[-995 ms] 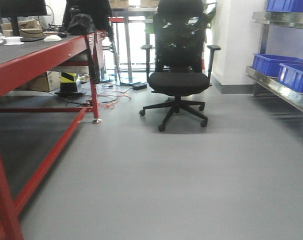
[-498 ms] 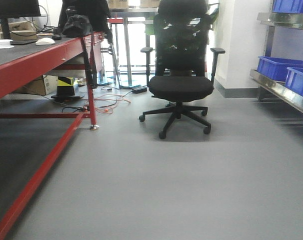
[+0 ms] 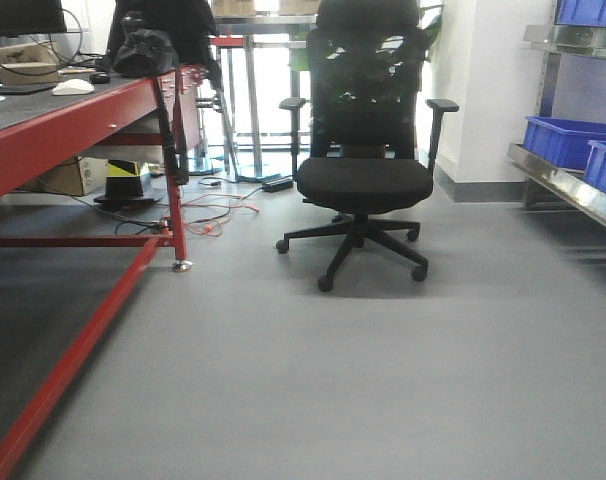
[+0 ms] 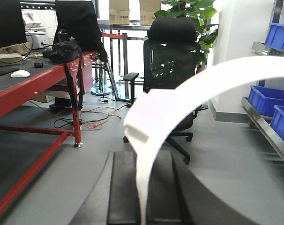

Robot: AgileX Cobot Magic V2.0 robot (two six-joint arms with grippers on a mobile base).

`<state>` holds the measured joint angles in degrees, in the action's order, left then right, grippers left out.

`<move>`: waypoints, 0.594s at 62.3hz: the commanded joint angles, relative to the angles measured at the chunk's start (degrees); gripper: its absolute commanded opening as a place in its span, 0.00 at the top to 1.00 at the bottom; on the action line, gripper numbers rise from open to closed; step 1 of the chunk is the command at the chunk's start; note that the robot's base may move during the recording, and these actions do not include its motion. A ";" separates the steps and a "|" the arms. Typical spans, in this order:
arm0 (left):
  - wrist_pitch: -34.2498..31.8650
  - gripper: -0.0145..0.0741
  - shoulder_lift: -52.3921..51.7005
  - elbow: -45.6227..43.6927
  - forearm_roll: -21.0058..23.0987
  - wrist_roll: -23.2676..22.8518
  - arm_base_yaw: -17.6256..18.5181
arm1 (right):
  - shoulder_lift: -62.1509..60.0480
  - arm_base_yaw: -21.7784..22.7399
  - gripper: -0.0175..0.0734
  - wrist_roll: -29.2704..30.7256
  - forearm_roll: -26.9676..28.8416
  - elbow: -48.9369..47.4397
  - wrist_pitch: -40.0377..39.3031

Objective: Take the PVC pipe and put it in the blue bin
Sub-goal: 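Carry the pipe in both grippers while turning toward the bin shelf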

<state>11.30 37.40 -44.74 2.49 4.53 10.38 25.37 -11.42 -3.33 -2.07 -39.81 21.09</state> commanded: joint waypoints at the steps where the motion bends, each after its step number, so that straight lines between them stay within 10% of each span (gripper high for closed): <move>1: -1.70 0.96 -0.20 -0.05 -0.01 0.04 0.00 | -0.18 0.37 0.98 0.41 -0.74 -0.02 -1.39; 37: -1.70 0.96 -0.20 -0.05 -0.01 0.04 0.00 | -0.18 0.37 0.98 0.41 -0.74 -0.02 -1.39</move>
<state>11.30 37.40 -44.74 2.49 4.53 10.38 25.37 -11.42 -3.33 -2.07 -39.81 21.09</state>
